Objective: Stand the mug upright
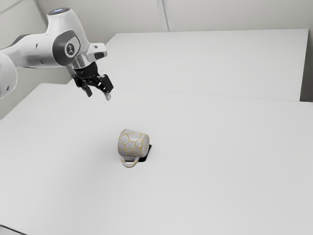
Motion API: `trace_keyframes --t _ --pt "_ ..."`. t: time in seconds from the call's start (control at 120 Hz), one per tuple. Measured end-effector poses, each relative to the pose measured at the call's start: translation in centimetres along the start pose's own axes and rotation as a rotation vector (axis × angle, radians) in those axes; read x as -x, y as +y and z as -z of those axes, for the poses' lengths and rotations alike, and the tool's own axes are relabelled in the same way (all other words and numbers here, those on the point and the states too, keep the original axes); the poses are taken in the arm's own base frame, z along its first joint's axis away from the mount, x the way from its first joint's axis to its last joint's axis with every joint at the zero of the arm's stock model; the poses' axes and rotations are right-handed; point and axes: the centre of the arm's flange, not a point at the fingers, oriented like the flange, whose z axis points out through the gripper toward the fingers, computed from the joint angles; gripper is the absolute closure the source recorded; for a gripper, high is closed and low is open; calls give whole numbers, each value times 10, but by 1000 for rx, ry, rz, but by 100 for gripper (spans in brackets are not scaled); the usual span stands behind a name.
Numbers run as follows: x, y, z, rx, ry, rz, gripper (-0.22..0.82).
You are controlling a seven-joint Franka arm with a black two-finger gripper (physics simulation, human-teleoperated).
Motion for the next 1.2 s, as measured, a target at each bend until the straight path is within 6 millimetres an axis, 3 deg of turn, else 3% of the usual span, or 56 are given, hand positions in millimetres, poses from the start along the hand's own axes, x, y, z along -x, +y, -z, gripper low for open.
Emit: trace_keyframes --t 0.142,0.367,0.467,0.533,0.85,1.0,1.2 --pt "8 -3 -14 40 -6 -1 0" --pt "27 0 -105 296 -88 52 0" --pt "29 0 -131 382 -93 44 0" --pt "31 -11 -145 439 -86 55 0" --pt "34 -37 -178 753 31 27 0" --pt "36 -36 -198 858 70 -8 0" --pt "39 -29 -204 925 121 -77 3"
